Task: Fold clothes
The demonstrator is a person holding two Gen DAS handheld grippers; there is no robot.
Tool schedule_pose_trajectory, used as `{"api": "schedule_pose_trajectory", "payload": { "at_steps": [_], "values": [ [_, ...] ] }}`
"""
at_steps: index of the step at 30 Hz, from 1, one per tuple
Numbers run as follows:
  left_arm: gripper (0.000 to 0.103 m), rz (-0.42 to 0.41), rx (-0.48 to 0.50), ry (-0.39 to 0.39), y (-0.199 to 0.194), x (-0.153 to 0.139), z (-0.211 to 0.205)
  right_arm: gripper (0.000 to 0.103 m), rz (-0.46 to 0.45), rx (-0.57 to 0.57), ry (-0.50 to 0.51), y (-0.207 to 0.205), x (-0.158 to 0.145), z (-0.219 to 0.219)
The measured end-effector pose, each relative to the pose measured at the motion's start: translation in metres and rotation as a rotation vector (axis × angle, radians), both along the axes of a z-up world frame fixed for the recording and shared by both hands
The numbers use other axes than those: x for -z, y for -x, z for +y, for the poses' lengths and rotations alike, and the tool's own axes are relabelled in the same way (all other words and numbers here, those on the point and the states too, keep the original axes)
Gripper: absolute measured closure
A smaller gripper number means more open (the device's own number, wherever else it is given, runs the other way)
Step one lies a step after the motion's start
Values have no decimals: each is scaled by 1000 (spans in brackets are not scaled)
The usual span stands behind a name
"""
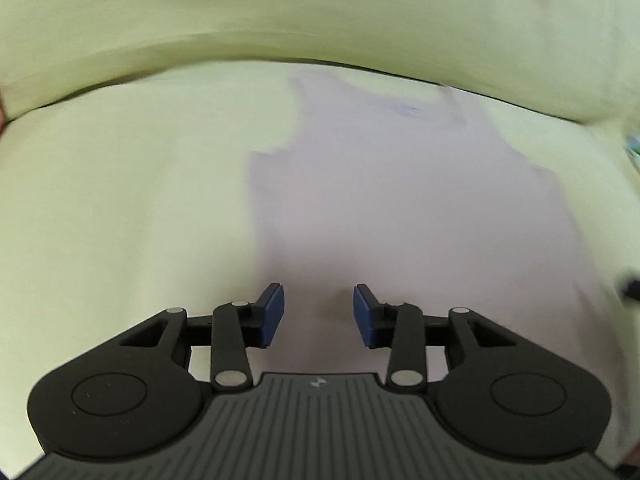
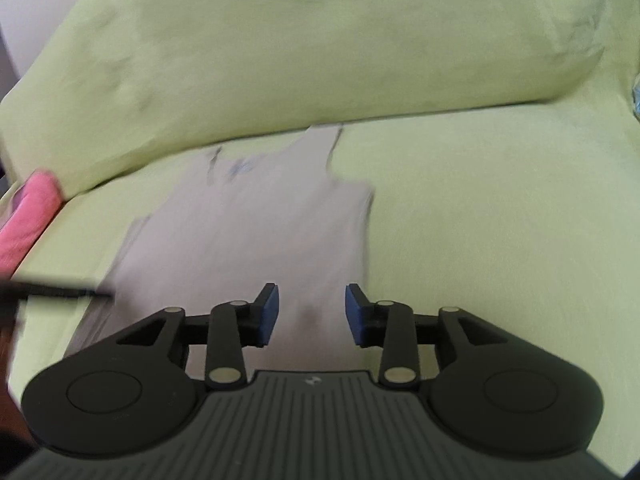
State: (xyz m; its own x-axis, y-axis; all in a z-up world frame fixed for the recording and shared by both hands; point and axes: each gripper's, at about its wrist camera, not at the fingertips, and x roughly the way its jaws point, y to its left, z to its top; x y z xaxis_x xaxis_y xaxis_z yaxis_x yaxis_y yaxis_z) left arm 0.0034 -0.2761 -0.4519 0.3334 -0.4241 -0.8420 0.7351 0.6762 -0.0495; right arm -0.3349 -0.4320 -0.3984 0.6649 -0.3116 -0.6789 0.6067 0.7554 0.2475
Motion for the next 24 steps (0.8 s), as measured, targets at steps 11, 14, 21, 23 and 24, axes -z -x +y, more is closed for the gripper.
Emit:
{"api": "schedule_pose_trajectory", "payload": {
  "at_steps": [11,14,21,23,24],
  "values": [
    [53,123,-44,78,-73,30,-18,67,19,-118,-11,-66,6,19],
    [53,129,-14,98,-77,33,-22,66,16,-170,3,-98,4,19],
    [95,69,104,97,-71,26,-24,64,35,-293,52,-160,3,19],
    [97,24,132,78,-67,24,-27,63,56,-307,71,-174,5,16],
    [97,10,140,70,-68,25,-29,63,58,-310,74,-175,6,14]
  ]
}}
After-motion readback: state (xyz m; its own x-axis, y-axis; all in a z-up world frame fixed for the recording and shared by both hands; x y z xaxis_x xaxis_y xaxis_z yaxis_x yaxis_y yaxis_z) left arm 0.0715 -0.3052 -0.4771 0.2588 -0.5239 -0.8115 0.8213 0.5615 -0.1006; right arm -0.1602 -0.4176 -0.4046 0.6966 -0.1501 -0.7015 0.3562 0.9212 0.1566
